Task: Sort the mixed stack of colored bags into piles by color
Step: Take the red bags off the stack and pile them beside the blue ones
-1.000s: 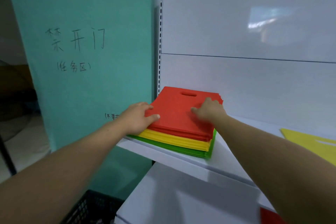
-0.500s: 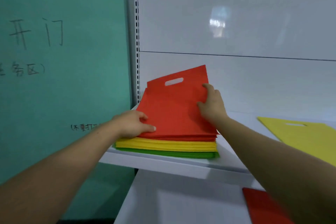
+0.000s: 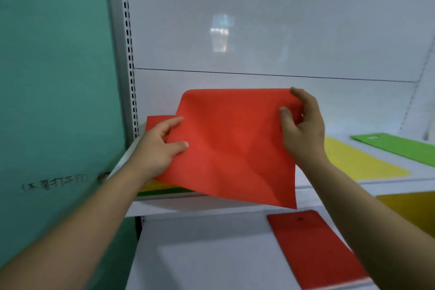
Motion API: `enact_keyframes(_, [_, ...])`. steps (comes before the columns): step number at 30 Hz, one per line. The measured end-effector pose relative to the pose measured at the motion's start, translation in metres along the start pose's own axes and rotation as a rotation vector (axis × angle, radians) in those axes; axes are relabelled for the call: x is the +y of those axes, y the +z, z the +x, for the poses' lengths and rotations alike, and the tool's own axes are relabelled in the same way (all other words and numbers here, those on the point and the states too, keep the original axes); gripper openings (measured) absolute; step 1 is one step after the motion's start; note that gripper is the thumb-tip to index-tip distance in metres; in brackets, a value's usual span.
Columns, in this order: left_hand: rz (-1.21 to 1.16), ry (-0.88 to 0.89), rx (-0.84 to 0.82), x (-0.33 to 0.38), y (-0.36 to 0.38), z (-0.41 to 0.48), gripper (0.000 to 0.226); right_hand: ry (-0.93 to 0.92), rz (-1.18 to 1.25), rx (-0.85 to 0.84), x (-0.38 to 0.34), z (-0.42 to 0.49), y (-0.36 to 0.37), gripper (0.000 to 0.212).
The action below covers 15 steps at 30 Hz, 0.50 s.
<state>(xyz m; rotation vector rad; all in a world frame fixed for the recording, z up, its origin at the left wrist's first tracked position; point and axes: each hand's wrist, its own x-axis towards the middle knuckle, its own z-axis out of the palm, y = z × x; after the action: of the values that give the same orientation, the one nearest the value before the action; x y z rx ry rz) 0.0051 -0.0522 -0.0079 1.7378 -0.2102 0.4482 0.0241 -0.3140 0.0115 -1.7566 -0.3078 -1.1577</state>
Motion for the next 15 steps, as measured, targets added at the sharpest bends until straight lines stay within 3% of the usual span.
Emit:
enact_keyframes(8, [0.212,0.060,-0.152,0.002,0.087,-0.075,0.069,0.235,-0.206,-0.034,0.041,-0.040,-0.119,0.041])
enact_keyframes(15, [0.152,-0.125,-0.303,-0.018,0.201,-0.159,0.070,0.439,-0.373,-0.159,0.090,-0.097,-0.253,0.042])
